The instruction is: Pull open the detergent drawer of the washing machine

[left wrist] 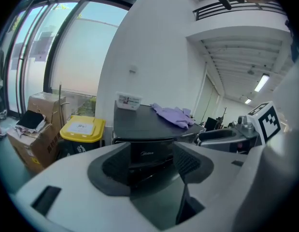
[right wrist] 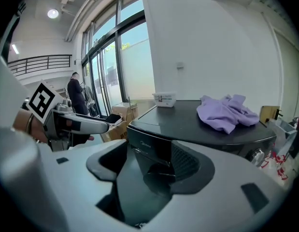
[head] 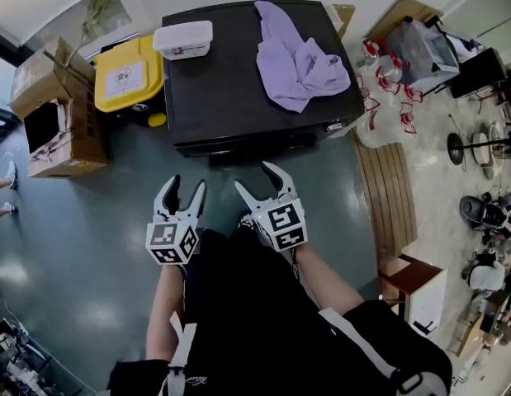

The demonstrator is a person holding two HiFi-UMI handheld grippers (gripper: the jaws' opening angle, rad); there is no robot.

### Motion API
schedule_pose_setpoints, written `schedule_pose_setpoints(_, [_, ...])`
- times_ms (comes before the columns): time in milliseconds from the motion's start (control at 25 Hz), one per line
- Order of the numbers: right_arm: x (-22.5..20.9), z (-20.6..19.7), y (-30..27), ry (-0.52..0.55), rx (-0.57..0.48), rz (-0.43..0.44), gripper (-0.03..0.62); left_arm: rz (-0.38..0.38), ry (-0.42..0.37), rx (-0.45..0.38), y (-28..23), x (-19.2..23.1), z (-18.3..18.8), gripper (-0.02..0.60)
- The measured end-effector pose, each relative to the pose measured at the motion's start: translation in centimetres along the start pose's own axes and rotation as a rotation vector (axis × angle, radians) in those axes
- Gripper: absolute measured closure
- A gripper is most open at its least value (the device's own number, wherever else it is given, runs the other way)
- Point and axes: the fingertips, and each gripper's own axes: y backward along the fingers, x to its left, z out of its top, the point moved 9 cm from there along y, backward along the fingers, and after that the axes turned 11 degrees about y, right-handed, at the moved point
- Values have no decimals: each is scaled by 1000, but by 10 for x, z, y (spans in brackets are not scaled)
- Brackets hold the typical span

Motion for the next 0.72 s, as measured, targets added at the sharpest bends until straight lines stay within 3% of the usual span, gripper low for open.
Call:
schedule_pose_setpoints(520, [-24, -38, -63, -101, 78, -18, 315, 55, -6, 108, -53, 36, -22, 308])
schedule_pose_setpoints(720, [-32, -40, -85, -135, 113, -39, 318, 60, 30, 126, -76, 54, -19, 307])
